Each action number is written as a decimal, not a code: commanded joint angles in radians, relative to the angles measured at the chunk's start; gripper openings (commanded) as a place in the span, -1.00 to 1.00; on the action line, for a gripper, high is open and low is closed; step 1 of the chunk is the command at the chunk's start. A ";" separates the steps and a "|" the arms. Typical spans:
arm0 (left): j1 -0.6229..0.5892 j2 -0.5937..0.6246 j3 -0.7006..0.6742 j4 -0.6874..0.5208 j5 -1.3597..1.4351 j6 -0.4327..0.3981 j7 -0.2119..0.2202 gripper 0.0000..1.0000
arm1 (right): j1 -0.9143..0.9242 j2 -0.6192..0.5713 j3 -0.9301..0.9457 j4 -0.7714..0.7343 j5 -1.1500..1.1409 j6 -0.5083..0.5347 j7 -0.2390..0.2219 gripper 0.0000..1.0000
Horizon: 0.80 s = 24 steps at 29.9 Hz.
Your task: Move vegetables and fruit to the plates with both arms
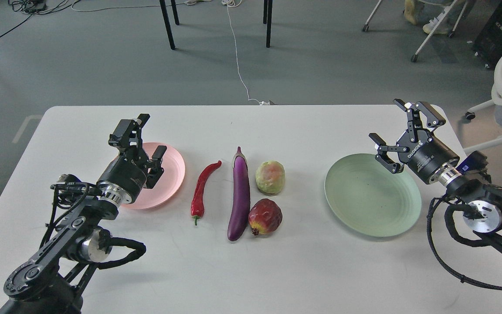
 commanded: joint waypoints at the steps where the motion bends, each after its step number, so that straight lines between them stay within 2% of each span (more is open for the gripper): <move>1: -0.002 0.005 0.008 -0.011 0.003 0.013 -0.003 1.00 | 0.009 0.005 -0.003 0.000 -0.002 0.009 0.000 0.94; 5: -0.005 0.007 0.006 -0.016 -0.006 0.009 -0.003 1.00 | 0.047 0.005 -0.015 0.003 -0.023 0.015 0.000 0.96; 8: -0.005 0.013 0.006 -0.017 -0.006 0.004 -0.003 1.00 | 0.160 -0.005 -0.067 0.017 -0.138 0.017 0.000 0.96; 15: -0.004 0.034 0.008 -0.059 -0.005 -0.001 -0.003 1.00 | 0.583 0.016 -0.473 0.035 -0.615 0.024 0.000 0.97; 19: -0.001 0.034 -0.002 -0.086 -0.005 0.001 -0.006 1.00 | 0.777 0.151 -0.711 0.024 -0.840 0.020 0.000 0.97; 24: 0.002 0.034 0.001 -0.120 -0.005 0.007 -0.004 1.00 | 0.861 0.283 -0.843 0.018 -1.038 0.013 0.000 0.97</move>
